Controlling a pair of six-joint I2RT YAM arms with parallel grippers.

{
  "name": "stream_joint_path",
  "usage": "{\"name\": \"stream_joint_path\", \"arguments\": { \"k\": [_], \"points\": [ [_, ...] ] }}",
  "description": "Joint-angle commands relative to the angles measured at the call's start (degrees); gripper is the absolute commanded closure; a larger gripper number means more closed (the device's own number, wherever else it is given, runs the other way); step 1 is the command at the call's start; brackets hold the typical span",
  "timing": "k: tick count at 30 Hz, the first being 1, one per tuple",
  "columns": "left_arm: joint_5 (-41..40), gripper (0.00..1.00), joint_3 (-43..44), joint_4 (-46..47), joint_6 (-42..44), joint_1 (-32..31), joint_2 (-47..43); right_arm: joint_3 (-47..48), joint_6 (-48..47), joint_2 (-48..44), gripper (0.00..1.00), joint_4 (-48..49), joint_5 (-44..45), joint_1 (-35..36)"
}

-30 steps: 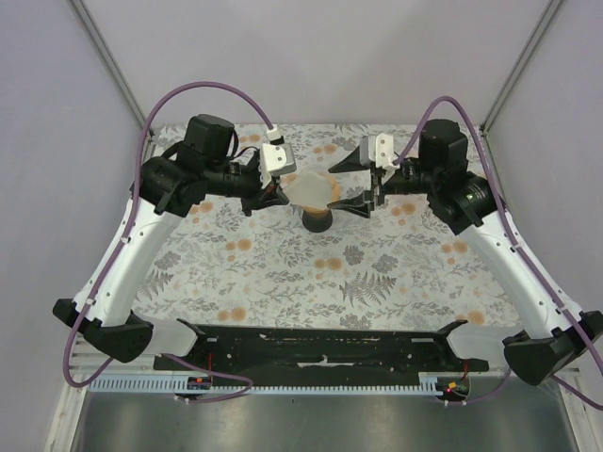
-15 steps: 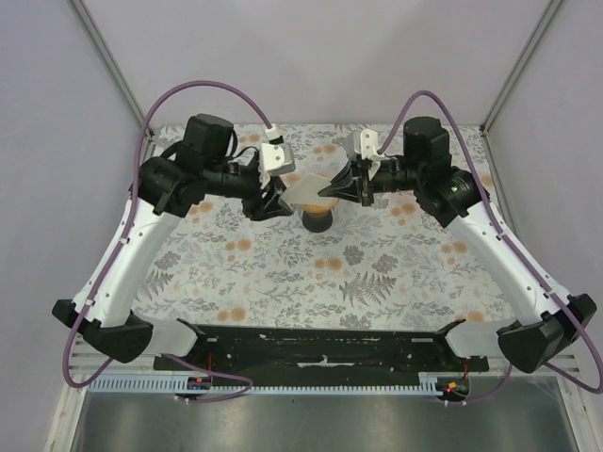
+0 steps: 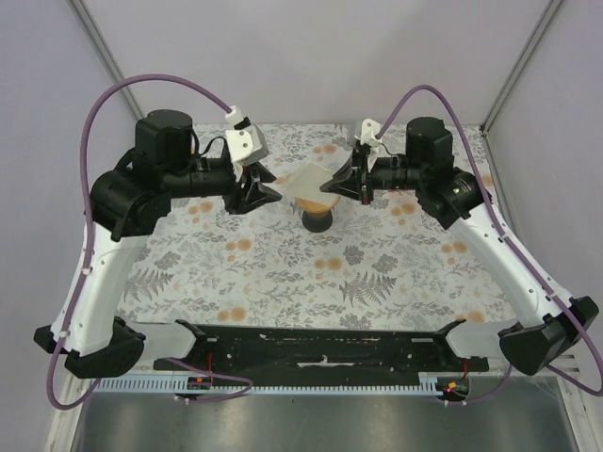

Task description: Place the coffee filter in the dripper

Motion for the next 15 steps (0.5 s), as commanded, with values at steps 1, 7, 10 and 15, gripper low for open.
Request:
{"name": "stream_joint_path", "arguments": {
  "k": [1, 7, 10, 15],
  "points": [
    [-1.4, 0.55, -0.9, 6.3, -7.6, -0.4, 2.5, 0.9, 5.9, 0.3, 1.00, 3.6, -0.7, 0.4],
    [3.0, 0.62, 0.7, 10.6, -12.0, -0.3, 5.1, -0.3, 6.6, 0.1, 1.00, 3.6, 0.1, 1.4],
    [5.7, 0.63, -0.1, 12.4, -14.6, -0.3, 5.7, -0.3, 6.9, 0.1, 1.00, 3.6, 0.2, 1.6],
    [7.0, 0.68, -0.9, 13.4, -15.4, -0.3, 6.1, 0.0, 6.7, 0.1, 1.00, 3.4, 0.8, 1.6]
  ]
}}
